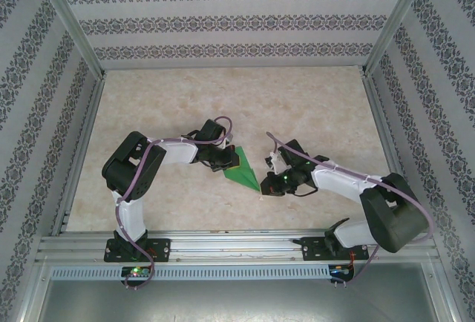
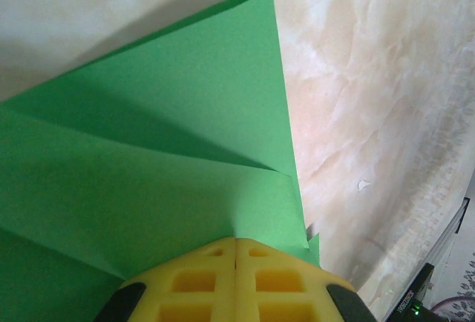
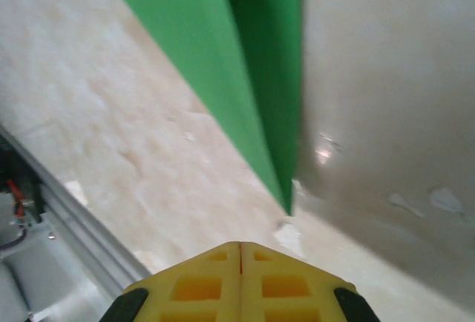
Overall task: Fold a paper plane with a square sheet of paper (fold left side to right side)
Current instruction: Fourth fold the wing at the center of the table.
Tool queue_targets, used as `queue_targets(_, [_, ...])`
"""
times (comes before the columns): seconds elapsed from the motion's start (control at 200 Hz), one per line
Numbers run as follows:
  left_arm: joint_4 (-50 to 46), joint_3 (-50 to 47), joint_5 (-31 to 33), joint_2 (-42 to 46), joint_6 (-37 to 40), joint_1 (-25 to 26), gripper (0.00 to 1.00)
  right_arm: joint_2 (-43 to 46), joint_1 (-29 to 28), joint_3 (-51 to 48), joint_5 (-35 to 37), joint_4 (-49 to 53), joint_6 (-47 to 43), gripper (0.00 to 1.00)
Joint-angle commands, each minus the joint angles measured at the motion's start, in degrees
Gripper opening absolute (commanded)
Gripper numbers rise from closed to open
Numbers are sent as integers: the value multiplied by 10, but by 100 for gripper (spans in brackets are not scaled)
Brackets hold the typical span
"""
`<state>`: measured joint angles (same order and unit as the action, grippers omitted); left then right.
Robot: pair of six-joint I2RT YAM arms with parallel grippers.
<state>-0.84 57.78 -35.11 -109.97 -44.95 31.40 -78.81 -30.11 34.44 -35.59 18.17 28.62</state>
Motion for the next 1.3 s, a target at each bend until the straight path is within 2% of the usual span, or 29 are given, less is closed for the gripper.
queue_targets(0.0, [-61, -10, 63, -32, 15, -2, 0, -18, 1, 29, -44, -49, 11, 0])
queue_targets(0.165, [-59, -9, 61, -32, 15, -1, 0, -96, -17, 80, -42, -111, 15, 0])
queue_targets(0.45, [-62, -7, 62, -31, 15, -1, 0, -172, -16, 108, -7, -106, 6, 0])
queue_targets(0.789, [-66, -7, 63, -31, 18, -1, 0, -183, -7, 103, 33, -75, -2, 0])
queue_targets(1.294, [-70, -5, 63, -31, 20, -1, 0, -192, 12, 70, 19, -75, -8, 0])
